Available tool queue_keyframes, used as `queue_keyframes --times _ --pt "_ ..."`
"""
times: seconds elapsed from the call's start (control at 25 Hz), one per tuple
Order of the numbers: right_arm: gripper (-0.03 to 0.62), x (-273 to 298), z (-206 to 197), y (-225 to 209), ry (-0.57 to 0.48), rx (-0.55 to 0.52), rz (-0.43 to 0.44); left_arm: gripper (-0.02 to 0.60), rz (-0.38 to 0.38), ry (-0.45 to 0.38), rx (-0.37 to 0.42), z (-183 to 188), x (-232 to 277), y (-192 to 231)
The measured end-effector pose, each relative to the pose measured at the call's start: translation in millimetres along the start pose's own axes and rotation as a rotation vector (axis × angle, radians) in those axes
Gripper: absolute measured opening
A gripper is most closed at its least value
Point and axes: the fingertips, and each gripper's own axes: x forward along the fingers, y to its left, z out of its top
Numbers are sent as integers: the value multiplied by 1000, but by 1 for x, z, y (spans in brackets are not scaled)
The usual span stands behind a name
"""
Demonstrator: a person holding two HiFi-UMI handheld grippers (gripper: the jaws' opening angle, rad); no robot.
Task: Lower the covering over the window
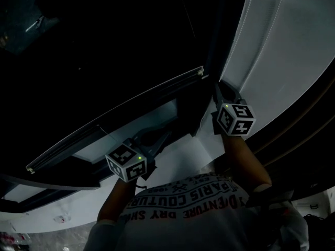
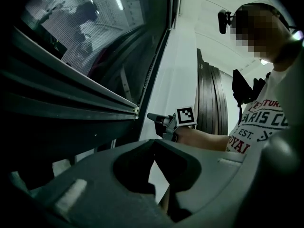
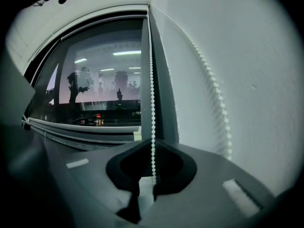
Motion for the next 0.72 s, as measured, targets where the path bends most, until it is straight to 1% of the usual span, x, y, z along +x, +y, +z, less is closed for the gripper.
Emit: queue_keyframes --times 0.16,0.28,0.44,0.56,0.72 --pt "18 -12 0 12 -13 -3 45 2 -12 5 -4 -6 -2 -4" --pt "23 -32 0 25 -22 -8 93 2 -39 2 -4 -8 -3 -14" --pt "23 -62 1 46 -50 11 168 2 -74 12 12 -15 -8 -33" --pt "23 -90 -2 68 -48 31 239 2 -95 30 15 -23 -18 -52" --pt "21 -125 -9 94 -17 -26 306 2 -131 30 44 -26 -28 -77"
